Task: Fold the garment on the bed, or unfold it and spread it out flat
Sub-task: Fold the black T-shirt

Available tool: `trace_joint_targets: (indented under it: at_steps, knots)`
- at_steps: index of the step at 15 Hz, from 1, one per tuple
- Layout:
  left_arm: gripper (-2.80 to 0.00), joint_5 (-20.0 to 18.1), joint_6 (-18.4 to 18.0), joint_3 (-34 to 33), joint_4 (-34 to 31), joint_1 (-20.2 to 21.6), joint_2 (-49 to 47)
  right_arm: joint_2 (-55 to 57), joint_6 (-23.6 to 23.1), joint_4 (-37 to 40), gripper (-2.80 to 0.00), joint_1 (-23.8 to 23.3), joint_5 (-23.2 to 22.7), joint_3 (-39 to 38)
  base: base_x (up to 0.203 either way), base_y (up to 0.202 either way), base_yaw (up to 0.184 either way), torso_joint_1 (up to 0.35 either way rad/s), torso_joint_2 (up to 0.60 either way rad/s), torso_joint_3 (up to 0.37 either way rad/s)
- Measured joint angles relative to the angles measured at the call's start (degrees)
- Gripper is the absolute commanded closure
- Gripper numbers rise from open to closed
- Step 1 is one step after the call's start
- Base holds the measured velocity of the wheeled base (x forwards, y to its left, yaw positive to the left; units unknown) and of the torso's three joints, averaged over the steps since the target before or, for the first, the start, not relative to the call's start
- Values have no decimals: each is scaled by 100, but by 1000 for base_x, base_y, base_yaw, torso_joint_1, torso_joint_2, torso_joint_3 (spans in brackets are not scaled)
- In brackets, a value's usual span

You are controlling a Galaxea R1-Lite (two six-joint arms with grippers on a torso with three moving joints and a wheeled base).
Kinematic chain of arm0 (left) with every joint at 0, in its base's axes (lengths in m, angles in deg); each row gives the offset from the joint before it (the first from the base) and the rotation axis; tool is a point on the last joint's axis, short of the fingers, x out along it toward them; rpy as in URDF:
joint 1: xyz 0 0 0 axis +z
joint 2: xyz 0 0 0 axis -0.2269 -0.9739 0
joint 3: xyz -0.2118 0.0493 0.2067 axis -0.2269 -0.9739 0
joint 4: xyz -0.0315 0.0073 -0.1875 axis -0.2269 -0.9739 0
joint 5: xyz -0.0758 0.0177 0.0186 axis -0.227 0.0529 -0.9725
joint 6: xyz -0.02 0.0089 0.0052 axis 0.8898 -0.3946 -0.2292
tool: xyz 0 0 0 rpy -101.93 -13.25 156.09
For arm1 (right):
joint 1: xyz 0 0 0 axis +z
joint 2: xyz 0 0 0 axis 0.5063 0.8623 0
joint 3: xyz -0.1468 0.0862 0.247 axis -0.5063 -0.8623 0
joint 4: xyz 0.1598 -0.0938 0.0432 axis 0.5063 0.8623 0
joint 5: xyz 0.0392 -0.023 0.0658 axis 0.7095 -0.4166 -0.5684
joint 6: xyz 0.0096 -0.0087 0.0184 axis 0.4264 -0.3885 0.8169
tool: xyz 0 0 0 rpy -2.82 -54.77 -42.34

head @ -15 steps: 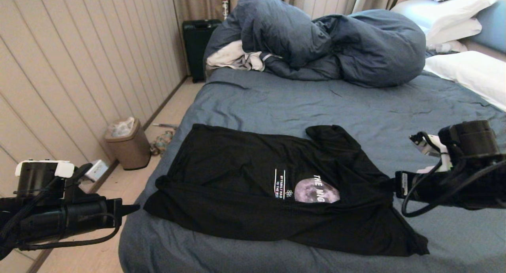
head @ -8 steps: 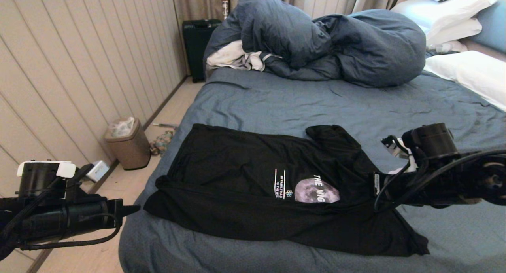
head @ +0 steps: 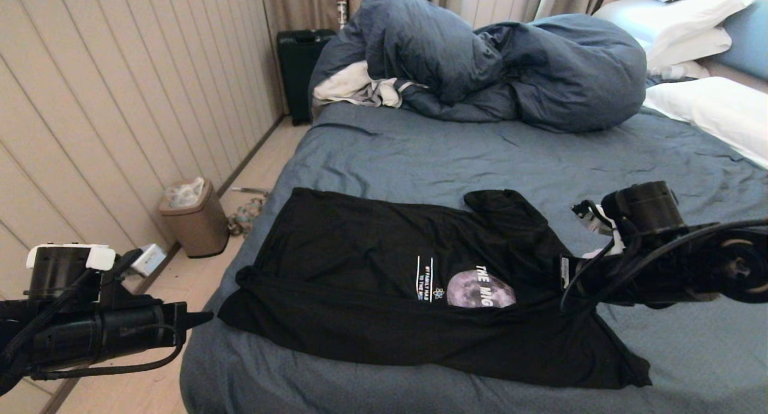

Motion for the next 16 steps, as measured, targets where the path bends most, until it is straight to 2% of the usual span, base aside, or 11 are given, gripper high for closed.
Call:
trace_joint_targets:
  at_steps: [3, 5, 8, 10, 14, 15, 16]
  knots:
    - [0, -1, 2, 0, 5, 0, -5, 71, 135, 10, 0, 245, 4, 534, 0, 0, 0, 0, 0, 0]
    - [0, -10, 0, 0, 0, -2, -7, 237, 274, 23, 0, 641, 125, 961, 0, 0, 0, 0, 0, 0]
    - [0, -82, -6, -11, -5, -13, -7, 732, 410, 42, 0, 1163, 806, 1628, 0, 0, 0, 0, 0, 0]
    - [0, -84, -6, -13, -2, -22, -7, 1097, 444, 60, 0, 1316, 1131, 2006, 0, 0, 0, 0, 0, 0]
    - [0, -82, -11, -22, -2, -43, -7, 1477, 440, 65, 0, 1307, 1203, 2371, 0, 0, 0, 0, 0, 0]
    - [0, -84, -11, -24, -2, -49, -7, 1504, 432, 73, -280, 1315, 1203, 2394, 0, 0, 0, 0, 0, 0]
    - [0, -82, -9, -24, -5, -51, -7, 1519, 420, 70, -280, 1326, 1203, 2410, 0, 0, 0, 0, 0, 0]
